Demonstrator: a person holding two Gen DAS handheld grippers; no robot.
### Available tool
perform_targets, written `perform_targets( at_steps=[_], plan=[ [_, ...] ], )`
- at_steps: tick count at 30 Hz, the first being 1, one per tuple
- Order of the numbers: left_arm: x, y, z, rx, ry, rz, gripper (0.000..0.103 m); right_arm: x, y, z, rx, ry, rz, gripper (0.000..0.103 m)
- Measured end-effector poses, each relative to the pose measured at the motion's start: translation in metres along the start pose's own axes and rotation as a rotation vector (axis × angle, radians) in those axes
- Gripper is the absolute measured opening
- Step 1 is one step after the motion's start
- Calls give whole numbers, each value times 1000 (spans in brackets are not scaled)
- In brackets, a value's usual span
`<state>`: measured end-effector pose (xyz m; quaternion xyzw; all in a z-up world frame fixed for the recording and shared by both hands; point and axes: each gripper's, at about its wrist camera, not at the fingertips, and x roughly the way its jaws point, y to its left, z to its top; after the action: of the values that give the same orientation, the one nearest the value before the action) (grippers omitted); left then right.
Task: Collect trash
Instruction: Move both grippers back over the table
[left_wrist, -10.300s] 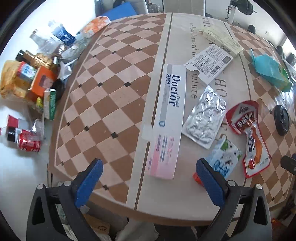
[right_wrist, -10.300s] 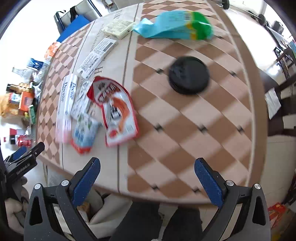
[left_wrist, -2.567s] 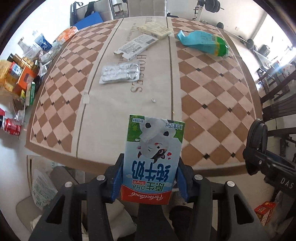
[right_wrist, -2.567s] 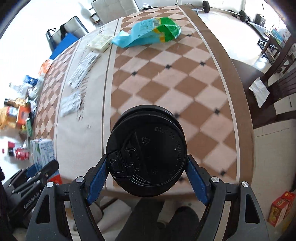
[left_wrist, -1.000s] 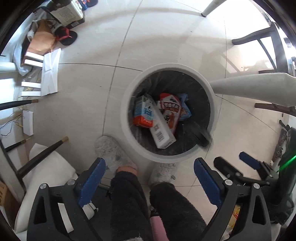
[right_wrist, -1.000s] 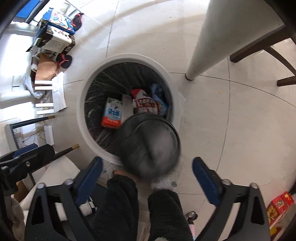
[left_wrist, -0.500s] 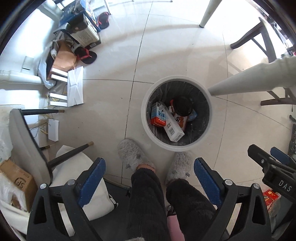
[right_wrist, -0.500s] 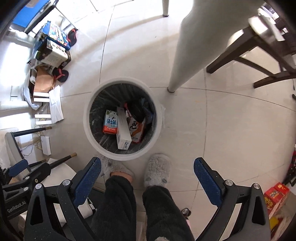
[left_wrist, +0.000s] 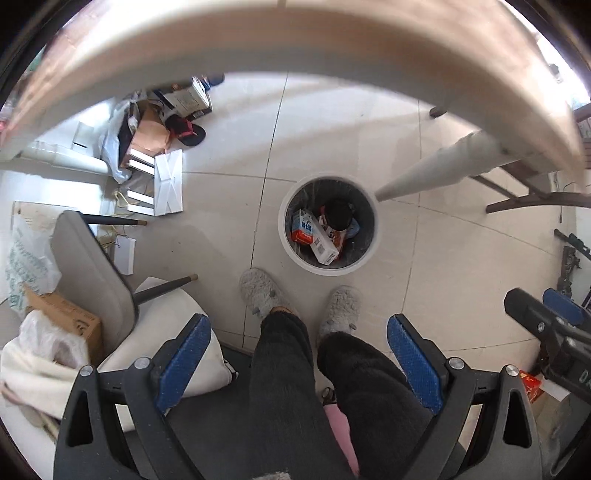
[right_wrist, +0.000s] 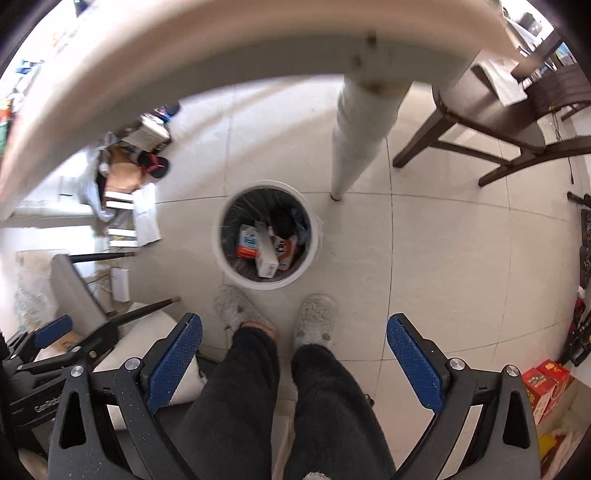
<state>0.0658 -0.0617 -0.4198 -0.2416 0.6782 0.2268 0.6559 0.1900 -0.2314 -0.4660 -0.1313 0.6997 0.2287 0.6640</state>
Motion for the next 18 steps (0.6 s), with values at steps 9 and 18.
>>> perform_targets(
  at_steps=[9,18],
  plan=[
    [-147,4,40,11,-236,24,98,-135,16,10,-12,-65,127,101],
    [-201,38,165,34,-357,152,103,-218,32,115,-5,-167,159,101]
  ],
)
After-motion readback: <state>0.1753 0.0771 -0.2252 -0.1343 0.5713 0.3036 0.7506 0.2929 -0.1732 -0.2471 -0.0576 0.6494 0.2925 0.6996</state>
